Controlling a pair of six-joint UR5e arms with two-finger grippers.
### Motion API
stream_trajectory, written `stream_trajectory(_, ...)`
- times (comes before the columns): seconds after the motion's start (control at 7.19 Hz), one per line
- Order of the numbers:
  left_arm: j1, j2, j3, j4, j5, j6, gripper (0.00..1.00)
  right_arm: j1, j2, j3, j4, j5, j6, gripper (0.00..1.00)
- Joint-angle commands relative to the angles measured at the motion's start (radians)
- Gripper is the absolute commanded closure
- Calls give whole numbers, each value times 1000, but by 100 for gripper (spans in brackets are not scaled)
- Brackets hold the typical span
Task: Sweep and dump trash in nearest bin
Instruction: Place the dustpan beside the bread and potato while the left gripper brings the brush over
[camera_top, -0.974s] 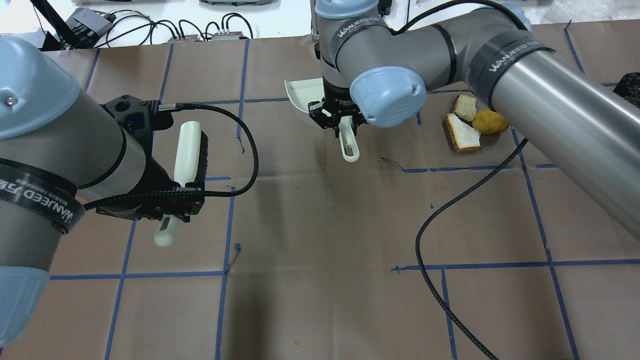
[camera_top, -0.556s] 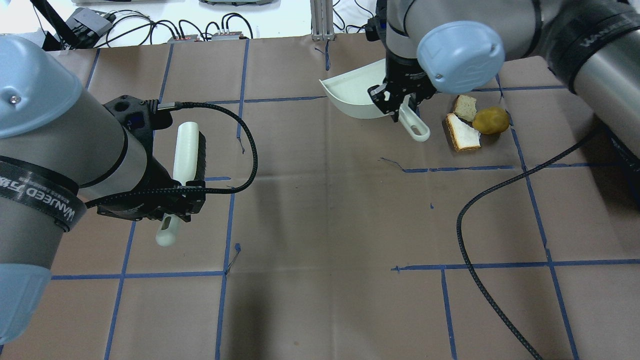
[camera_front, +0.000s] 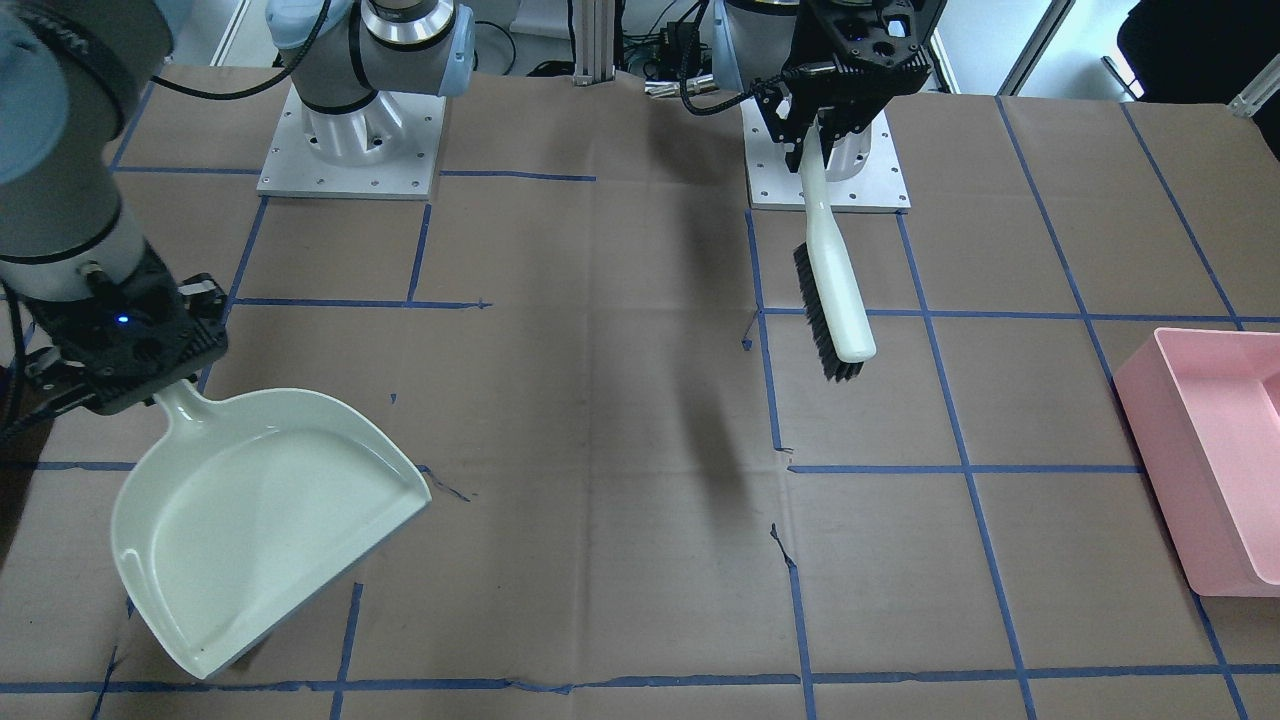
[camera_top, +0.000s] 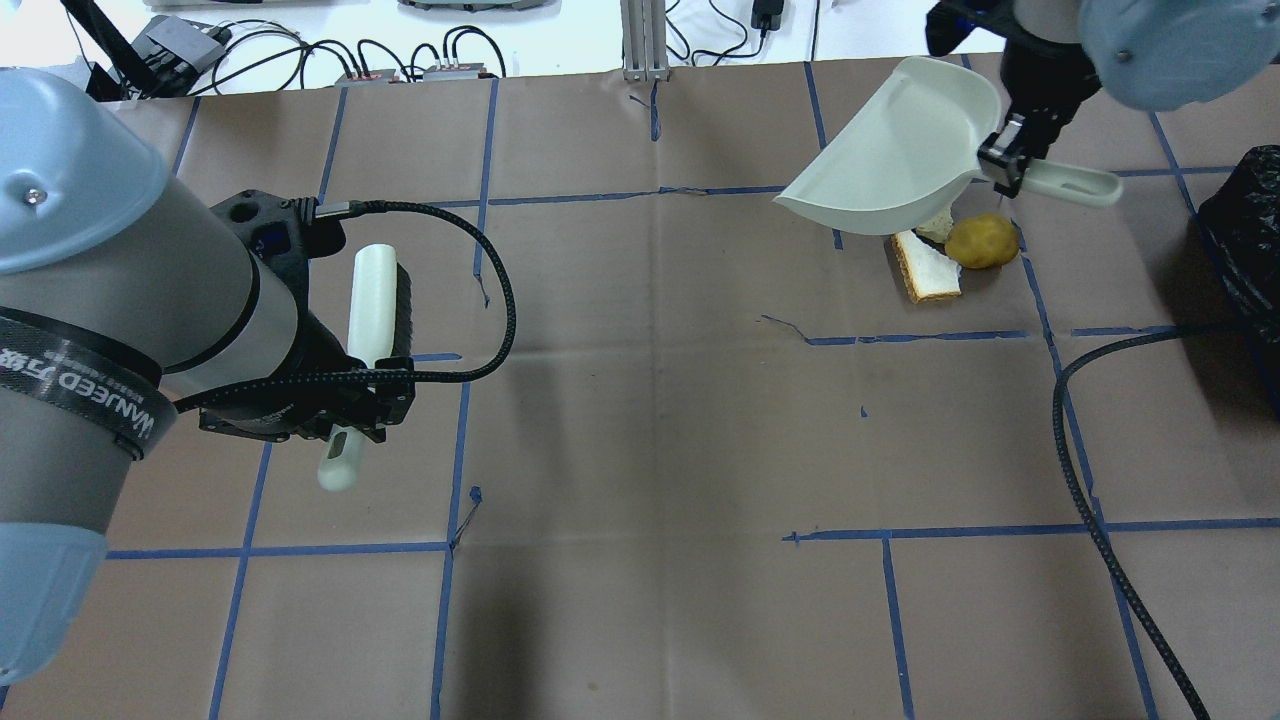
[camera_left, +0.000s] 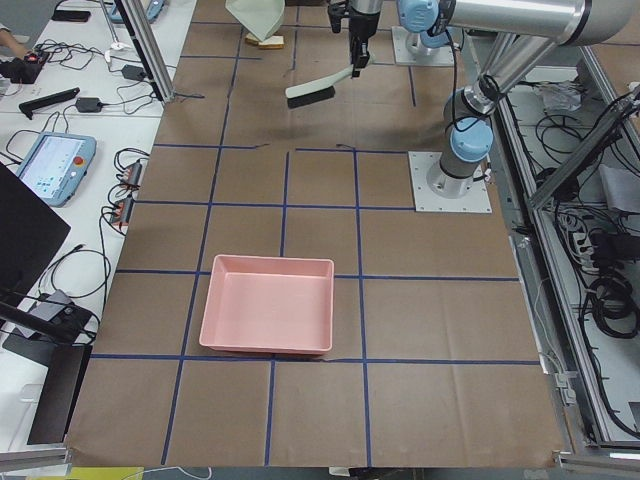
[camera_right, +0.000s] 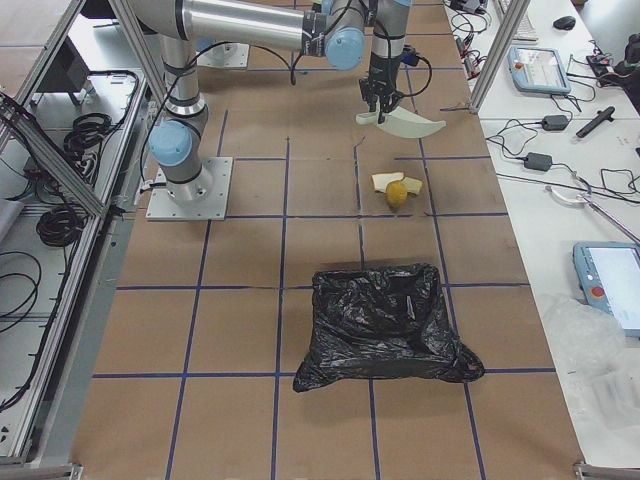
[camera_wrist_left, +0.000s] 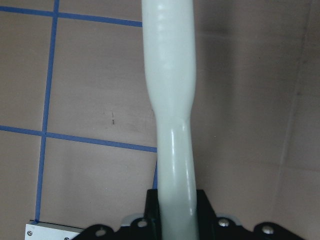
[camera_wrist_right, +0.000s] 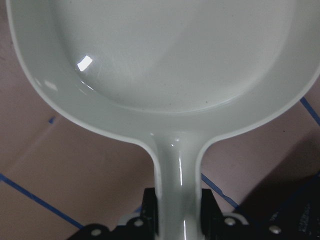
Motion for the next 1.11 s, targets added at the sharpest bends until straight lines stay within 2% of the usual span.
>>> stream_trajectory(0.0,-2,-14,3,9,-90,-30,100,-200,-5,-7,-27,-2,-434,97)
stream_trajectory(0.14,-2,-84,9,22,-95,-55,100,-279,5,-6,-96,-2,-620,97)
stream_trajectory(0.28,-17,-161,27,112,-135,-60,100,-314,13,-1,-172,-5,-814,97)
stream_trajectory(0.42,-72,-199,39,172,-122,-55,100,-348,38,-1,-222,-3,-926,97)
stream_trajectory(0.7,-228,-349,100,286,26,-87,100,-406,134,-1,-362,-3,-1099,97)
stream_trajectory(0.83,-300,-478,227,274,41,-175,100,-407,183,-6,-423,-3,-1162,97)
stream_trajectory(0.97,-352,-576,384,204,36,-219,100,-411,220,-9,-426,1,-1169,97)
